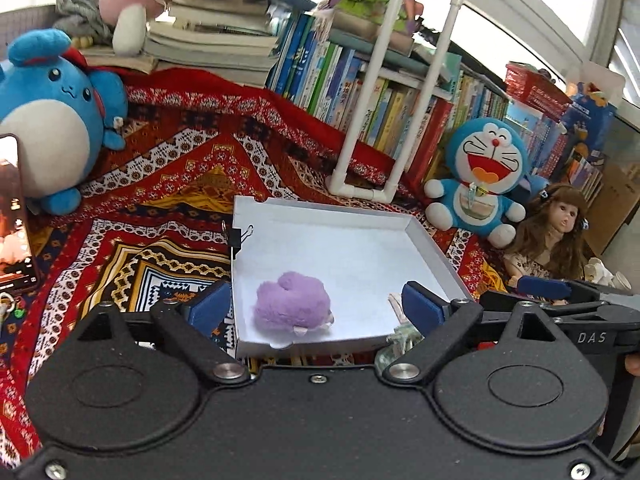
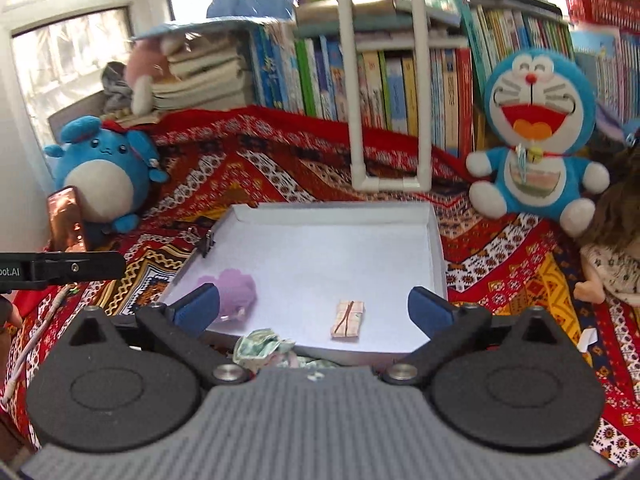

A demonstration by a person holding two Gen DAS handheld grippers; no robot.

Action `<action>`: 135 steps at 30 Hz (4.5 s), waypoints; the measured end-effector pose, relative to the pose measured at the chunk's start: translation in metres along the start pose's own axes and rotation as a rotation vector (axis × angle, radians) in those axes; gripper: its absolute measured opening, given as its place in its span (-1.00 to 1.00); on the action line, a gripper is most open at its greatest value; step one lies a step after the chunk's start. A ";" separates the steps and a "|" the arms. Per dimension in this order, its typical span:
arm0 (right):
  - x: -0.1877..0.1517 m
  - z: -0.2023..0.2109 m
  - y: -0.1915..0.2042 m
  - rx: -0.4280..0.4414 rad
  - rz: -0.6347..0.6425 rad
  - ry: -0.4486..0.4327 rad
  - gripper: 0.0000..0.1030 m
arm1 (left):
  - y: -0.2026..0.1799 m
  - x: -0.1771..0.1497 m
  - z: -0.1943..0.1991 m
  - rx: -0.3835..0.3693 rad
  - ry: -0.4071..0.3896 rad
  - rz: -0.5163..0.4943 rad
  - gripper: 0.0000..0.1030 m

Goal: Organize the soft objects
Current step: 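Lower the purple plush into the tray and open the left gripper, then move the left gripper back toward the white foam cube, then grasp the white foam cube with the left gripper while the right gripper grasps the gold sequined pillow, then carry the foam cube with the left gripper while the right gripper carries the gold pillow to the tray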

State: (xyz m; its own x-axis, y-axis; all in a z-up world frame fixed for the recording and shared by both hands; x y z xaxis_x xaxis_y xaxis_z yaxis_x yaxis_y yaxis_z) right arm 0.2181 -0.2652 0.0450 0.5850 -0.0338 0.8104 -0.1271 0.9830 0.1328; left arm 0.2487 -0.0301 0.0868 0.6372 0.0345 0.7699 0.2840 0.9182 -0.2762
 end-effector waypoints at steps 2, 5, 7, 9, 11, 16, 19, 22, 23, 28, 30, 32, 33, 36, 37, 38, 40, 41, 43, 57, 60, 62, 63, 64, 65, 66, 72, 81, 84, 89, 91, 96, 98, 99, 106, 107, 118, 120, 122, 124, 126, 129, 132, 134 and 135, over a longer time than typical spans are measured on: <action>-0.002 0.010 0.005 0.005 0.013 -0.028 1.00 | -0.003 -0.006 0.009 0.010 -0.016 -0.010 0.85; -0.005 0.024 0.011 0.016 0.026 -0.069 1.00 | -0.010 -0.014 0.021 0.006 -0.042 -0.032 0.87; -0.008 0.032 0.014 0.024 0.032 -0.090 1.00 | -0.015 -0.020 0.029 0.003 -0.053 -0.043 0.88; -0.012 0.039 0.017 0.030 0.036 -0.103 1.00 | -0.020 -0.026 0.036 0.005 -0.068 -0.063 0.88; -0.016 0.045 0.020 0.035 0.046 -0.117 1.00 | -0.024 -0.031 0.043 0.017 -0.088 -0.085 0.89; -0.029 0.056 0.022 0.026 0.066 -0.146 1.00 | -0.028 -0.044 0.057 0.021 -0.125 -0.090 0.90; -0.037 0.060 0.023 0.033 0.077 -0.162 1.00 | -0.028 -0.052 0.065 0.010 -0.141 -0.084 0.91; -0.044 0.063 0.023 0.028 0.088 -0.181 1.00 | -0.027 -0.061 0.074 0.019 -0.165 -0.097 0.93; -0.047 0.064 0.022 0.025 0.090 -0.189 1.00 | -0.026 -0.063 0.076 0.025 -0.171 -0.102 0.94; -0.064 0.067 0.022 0.024 0.079 -0.196 1.00 | -0.019 -0.080 0.085 0.034 -0.183 -0.103 0.94; -0.072 0.068 0.022 0.020 0.072 -0.206 1.00 | -0.015 -0.087 0.089 0.042 -0.193 -0.107 0.94; -0.079 0.069 0.021 -0.004 0.073 -0.231 1.00 | -0.011 -0.093 0.093 0.056 -0.205 -0.108 0.95; -0.083 0.070 0.021 -0.019 0.078 -0.244 1.00 | -0.008 -0.096 0.095 0.066 -0.213 -0.106 0.95; -0.093 0.071 0.019 -0.050 0.083 -0.264 1.00 | -0.001 -0.103 0.097 0.078 -0.216 -0.104 0.96; -0.096 0.071 0.018 -0.052 0.078 -0.266 1.00 | 0.002 -0.105 0.097 0.083 -0.216 -0.101 0.96; -0.098 0.072 0.018 -0.054 0.072 -0.268 1.00 | 0.004 -0.108 0.098 0.090 -0.219 -0.099 0.96; -0.106 0.074 0.017 -0.059 0.068 -0.274 1.00 | 0.011 -0.115 0.097 0.121 -0.229 -0.099 0.97; -0.109 0.076 0.017 -0.063 0.071 -0.280 1.00 | 0.015 -0.118 0.097 0.138 -0.231 -0.098 0.98; -0.116 0.079 0.017 -0.084 0.085 -0.291 1.00 | 0.021 -0.126 0.095 0.163 -0.225 -0.093 0.98; -0.157 0.076 0.033 -0.087 0.162 -0.185 1.00 | 0.063 -0.153 0.086 0.312 -0.213 -0.034 0.99; -0.164 0.073 0.040 -0.080 0.181 -0.164 1.00 | 0.071 -0.154 0.080 0.319 -0.204 -0.009 0.99; -0.166 0.070 0.044 -0.068 0.191 -0.150 1.00 | 0.074 -0.156 0.076 0.323 -0.198 0.002 0.99; -0.167 0.070 0.046 -0.063 0.196 -0.149 1.00 | 0.076 -0.157 0.074 0.327 -0.194 0.005 0.99; -0.167 0.070 0.048 -0.061 0.201 -0.152 0.99 | 0.078 -0.157 0.072 0.331 -0.191 0.009 0.99; -0.167 0.070 0.050 -0.059 0.208 -0.157 0.98 | 0.079 -0.157 0.070 0.335 -0.189 0.013 0.99; -0.167 0.070 0.052 -0.058 0.214 -0.158 0.96 | 0.080 -0.158 0.068 0.339 -0.188 0.019 0.99; -0.172 0.059 0.057 -0.082 0.251 -0.126 0.77 | 0.085 -0.159 0.059 0.352 -0.182 0.039 0.99; -0.177 0.050 0.060 -0.092 0.275 -0.107 0.65 | 0.089 -0.161 0.052 0.362 -0.173 0.052 0.99; -0.179 0.046 0.061 -0.085 0.290 -0.087 0.63 | 0.090 -0.161 0.049 0.366 -0.164 0.067 0.98; -0.182 0.042 0.066 -0.094 0.278 -0.087 0.71 | 0.095 -0.162 0.044 0.362 -0.147 0.107 0.95; -0.183 0.041 0.067 -0.099 0.266 -0.092 0.75 | 0.096 -0.162 0.042 0.355 -0.143 0.121 0.92; -0.182 0.041 0.067 -0.095 0.255 -0.096 0.80 | 0.099 -0.163 0.037 0.386 -0.124 0.123 0.80; -0.179 0.045 0.066 -0.073 0.215 -0.116 0.78 | 0.099 -0.163 0.037 0.394 -0.127 0.120 0.74; -0.177 0.047 0.065 -0.063 0.190 -0.128 0.75 | 0.099 -0.163 0.036 0.395 -0.127 0.117 0.73; -0.168 0.049 0.065 -0.083 0.198 -0.176 0.58 | 0.098 -0.161 0.033 0.396 -0.115 0.099 0.57; -0.168 0.049 0.064 -0.092 0.199 -0.176 0.52 | 0.098 -0.161 0.034 0.394 -0.113 0.097 0.52; -0.164 0.047 0.055 -0.122 0.188 -0.162 0.06 | 0.097 -0.158 0.038 0.390 -0.126 0.093 0.29; -0.163 0.049 0.054 -0.120 0.178 -0.164 0.00 | 0.095 -0.156 0.042 0.393 -0.140 0.088 0.28; -0.161 0.050 0.053 -0.118 0.168 -0.170 -0.07 | 0.091 -0.152 0.046 0.388 -0.155 0.072 0.28; -0.158 0.053 0.053 -0.116 0.161 -0.180 -0.12 | 0.087 -0.147 0.050 0.385 -0.168 0.056 0.28; -0.154 0.057 0.052 -0.116 0.154 -0.199 -0.23 | 0.082 -0.142 0.054 0.376 -0.180 0.042 0.28; -0.148 0.062 0.052 -0.115 0.152 -0.218 -0.30 | 0.076 -0.136 0.058 0.356 -0.186 0.035 0.28; -0.142 0.068 0.052 -0.112 0.143 -0.238 -0.31 | 0.068 -0.130 0.059 0.329 -0.182 0.013 0.27; -0.136 0.071 0.051 -0.112 0.136 -0.249 -0.32 | 0.062 -0.125 0.060 0.312 -0.182 -0.003 0.27; -0.133 0.073 0.050 -0.110 0.131 -0.255 -0.32 | 0.060 -0.122 0.060 0.303 -0.181 -0.008 0.27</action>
State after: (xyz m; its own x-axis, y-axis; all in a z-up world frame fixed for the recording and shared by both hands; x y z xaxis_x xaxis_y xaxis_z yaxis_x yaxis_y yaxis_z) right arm 0.0748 -0.2245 -0.0145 0.3476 0.0643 0.9355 -0.0930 0.9951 -0.0339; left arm 0.1446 0.0443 0.0109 0.4912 0.0716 0.8681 0.0458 0.9931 -0.1079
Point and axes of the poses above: each gripper's, at about its wrist camera, not at the fingertips, and z roughly against the way its jaws point, y to its left, x to its top, the point moved 8 cm from there along -z, roughly the way its jaws point, and after that the axes turned 1 degree about -x, right-handed, at the moved point
